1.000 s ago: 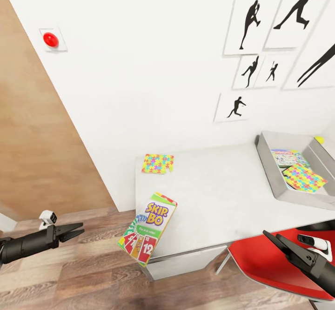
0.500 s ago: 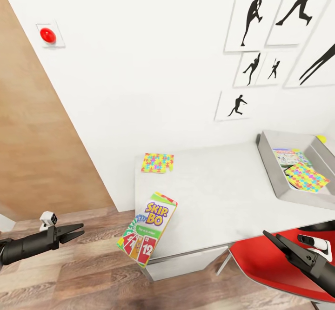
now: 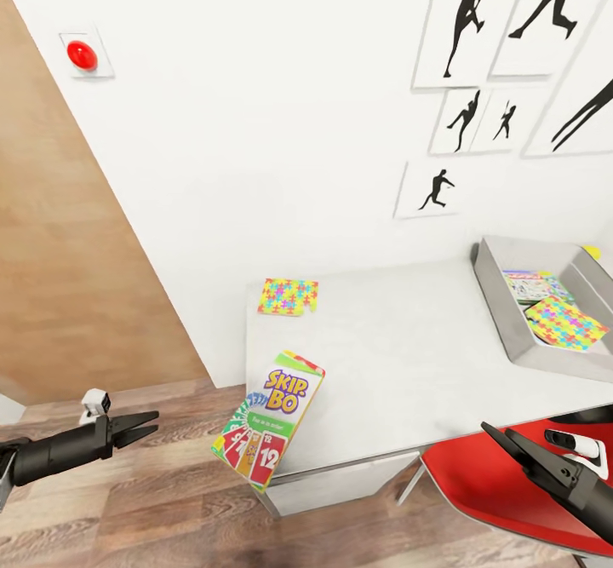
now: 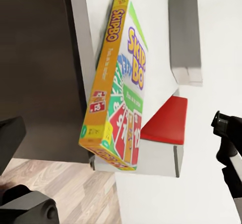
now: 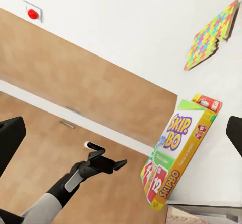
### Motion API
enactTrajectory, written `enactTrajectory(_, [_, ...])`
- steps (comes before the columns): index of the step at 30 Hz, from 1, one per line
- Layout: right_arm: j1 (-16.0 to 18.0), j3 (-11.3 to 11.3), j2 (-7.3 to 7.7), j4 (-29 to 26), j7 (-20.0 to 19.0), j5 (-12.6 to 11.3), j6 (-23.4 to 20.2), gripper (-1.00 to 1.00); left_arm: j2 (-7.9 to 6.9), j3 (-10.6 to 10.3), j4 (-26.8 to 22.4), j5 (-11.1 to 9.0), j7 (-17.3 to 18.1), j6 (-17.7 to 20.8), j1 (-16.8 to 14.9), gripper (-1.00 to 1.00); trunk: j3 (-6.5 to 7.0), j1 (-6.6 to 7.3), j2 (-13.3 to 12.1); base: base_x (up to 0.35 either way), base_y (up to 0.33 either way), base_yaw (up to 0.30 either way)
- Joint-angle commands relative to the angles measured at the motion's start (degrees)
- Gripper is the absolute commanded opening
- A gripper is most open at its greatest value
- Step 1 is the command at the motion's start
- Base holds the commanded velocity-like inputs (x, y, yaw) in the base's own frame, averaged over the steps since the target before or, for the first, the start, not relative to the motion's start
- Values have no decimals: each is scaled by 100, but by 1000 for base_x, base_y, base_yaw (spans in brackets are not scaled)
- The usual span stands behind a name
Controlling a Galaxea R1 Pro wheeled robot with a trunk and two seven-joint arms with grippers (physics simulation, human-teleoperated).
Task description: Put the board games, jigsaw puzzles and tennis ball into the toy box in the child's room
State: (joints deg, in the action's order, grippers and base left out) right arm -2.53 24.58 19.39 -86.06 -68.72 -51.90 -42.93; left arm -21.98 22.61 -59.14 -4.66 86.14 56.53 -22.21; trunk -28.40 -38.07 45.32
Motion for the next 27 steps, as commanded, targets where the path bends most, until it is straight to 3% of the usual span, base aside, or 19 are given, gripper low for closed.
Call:
enactTrajectory(1, [-2, 1, 5, -13, 8, -37, -48, 100, 22, -1, -1, 0, -26, 58, -3, 100, -23, -24, 46, 0, 0, 0])
enactTrajectory(14, [-9, 0, 22, -279, -208, -98, -265, 100, 141, -2, -1, 5, -128, 51, -3, 100, -257, -309, 568, 0, 0, 0])
enactTrajectory(21, [-11, -12, 6, -341, -911, -105, -408, 100, 214, -2, -1, 8, -132, 44, -3, 100, -382, -463, 848, 0, 0, 0])
enactTrajectory(27, [-11, -14, 4, -348, -1137, -102, -423, 100, 271, -2, -1, 10, -142, 43, -3, 100, -490, -595, 1089, 0, 0, 0])
